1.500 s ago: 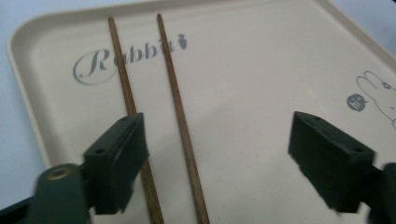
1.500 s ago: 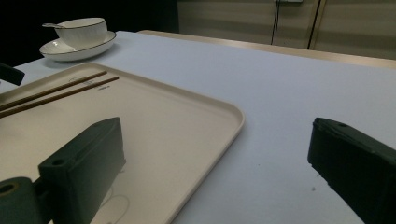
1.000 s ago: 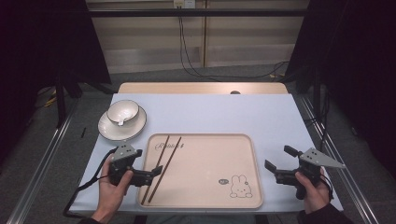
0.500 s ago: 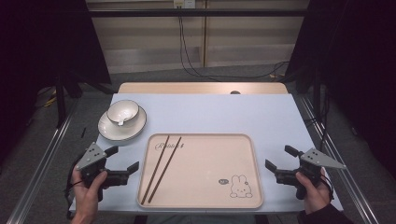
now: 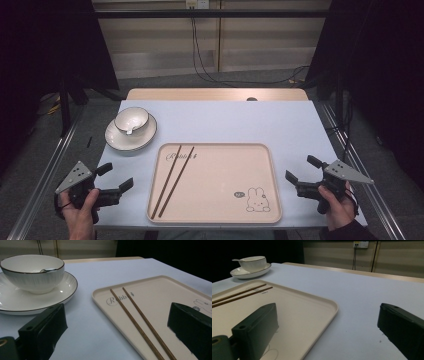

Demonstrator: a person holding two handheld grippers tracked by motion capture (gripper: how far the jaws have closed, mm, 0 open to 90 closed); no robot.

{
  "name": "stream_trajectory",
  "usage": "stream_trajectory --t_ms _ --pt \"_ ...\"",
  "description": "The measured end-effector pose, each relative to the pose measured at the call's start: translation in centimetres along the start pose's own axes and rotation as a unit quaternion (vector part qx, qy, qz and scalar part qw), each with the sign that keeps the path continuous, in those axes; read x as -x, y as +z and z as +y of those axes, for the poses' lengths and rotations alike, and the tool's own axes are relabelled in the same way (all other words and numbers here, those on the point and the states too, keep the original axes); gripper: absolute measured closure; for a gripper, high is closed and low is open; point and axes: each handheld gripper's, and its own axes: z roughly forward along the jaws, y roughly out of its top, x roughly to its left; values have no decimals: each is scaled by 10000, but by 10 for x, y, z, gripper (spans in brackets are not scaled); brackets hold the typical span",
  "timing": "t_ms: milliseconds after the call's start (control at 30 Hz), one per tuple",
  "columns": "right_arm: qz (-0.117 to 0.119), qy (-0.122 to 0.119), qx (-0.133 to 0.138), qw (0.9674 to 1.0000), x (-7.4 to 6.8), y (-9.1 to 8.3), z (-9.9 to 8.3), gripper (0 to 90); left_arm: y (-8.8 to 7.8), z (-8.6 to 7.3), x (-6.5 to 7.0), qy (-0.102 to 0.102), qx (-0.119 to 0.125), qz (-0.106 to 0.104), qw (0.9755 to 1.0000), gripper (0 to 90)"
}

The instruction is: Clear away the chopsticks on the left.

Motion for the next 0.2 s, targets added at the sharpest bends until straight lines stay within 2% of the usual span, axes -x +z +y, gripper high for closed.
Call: stream_trajectory --t_ms 67,133,200 --pt "-31 72 5 10000 0 -1 0 29 -2 -3 -1 -23 13 80 10000 20" --pt "-50 -2 4 10000 0 -1 -1 27 -2 -4 -2 -67 20 78 9999 20" --pt "-50 -30 -20 10000 0 -1 -1 25 -3 -3 -1 36 22 161 9999 20"
